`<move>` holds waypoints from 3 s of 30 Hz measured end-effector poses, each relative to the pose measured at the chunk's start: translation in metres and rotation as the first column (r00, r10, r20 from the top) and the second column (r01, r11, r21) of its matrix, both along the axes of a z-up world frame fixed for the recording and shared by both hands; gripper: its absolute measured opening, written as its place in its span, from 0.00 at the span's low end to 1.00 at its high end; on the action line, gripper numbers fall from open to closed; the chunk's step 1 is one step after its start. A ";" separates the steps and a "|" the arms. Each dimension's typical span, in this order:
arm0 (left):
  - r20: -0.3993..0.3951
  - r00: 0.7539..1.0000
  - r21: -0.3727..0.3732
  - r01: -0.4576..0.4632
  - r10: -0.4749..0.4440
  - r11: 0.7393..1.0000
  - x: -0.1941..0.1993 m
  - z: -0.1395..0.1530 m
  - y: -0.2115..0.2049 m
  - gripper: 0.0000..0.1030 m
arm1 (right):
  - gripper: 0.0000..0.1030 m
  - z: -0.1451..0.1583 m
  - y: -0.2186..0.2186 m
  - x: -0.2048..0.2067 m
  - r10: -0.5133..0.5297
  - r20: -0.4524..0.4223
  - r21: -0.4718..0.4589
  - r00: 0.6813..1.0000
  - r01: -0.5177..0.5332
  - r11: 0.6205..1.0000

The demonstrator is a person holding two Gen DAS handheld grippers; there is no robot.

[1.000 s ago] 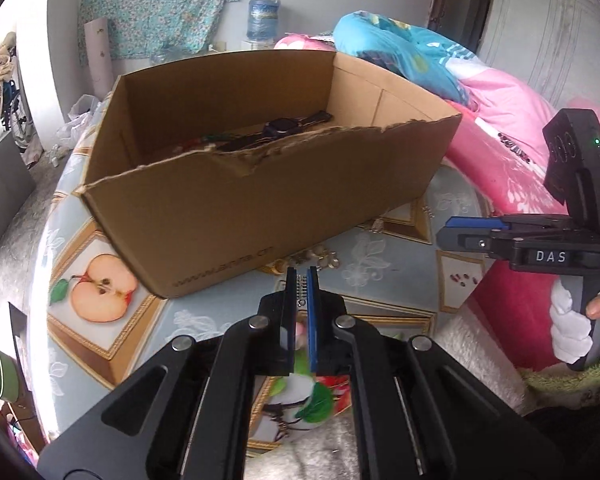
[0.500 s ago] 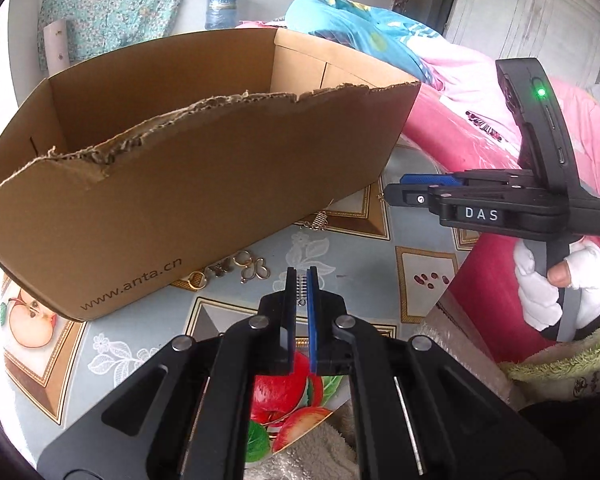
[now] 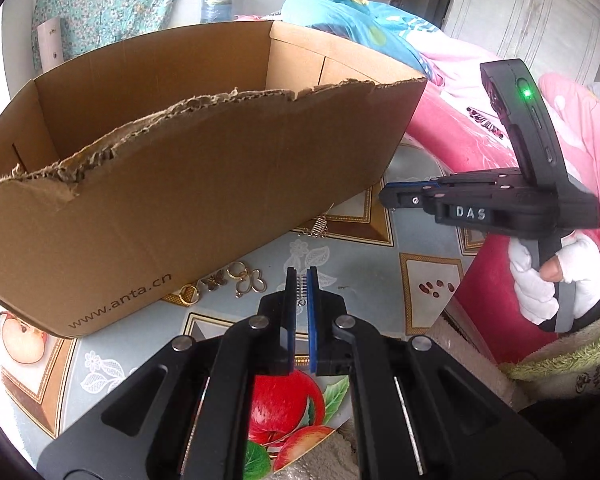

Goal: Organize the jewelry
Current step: 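Carry the gold earring with the left tool over the box, then open the left tool to drop the earring into the box, then withdraw the left tool from the box back to the gold earrings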

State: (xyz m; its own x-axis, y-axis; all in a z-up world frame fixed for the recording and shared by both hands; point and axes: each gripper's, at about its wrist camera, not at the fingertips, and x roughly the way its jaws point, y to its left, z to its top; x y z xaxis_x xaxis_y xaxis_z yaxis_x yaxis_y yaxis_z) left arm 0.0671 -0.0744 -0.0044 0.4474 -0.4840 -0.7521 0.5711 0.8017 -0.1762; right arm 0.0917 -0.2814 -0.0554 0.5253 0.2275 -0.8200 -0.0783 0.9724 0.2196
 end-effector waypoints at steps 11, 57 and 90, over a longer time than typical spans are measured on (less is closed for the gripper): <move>0.060 0.998 -0.025 -0.005 0.007 1.000 -0.017 0.017 0.010 0.04 | 0.02 0.044 -0.017 -0.019 -0.038 0.079 0.163 0.996 0.025 0.986; 0.004 0.984 -0.343 -0.166 0.178 0.925 0.000 0.084 0.115 0.30 | 0.32 0.103 -0.029 0.000 -0.162 0.182 0.296 0.970 0.103 0.950; -0.005 0.966 -0.263 -0.250 0.258 0.932 0.014 0.051 0.112 0.31 | 0.38 0.109 -0.021 0.001 -0.166 0.253 0.182 0.953 0.122 0.976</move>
State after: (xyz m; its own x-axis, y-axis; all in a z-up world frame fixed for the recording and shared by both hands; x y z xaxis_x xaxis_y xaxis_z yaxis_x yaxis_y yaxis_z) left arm 0.0808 0.0372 0.0467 0.6006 -0.5274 -0.6009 0.3622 0.8495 -0.3837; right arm 0.0929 -0.3024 0.0533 0.7554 0.2515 -0.6051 -0.0171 0.9307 0.3655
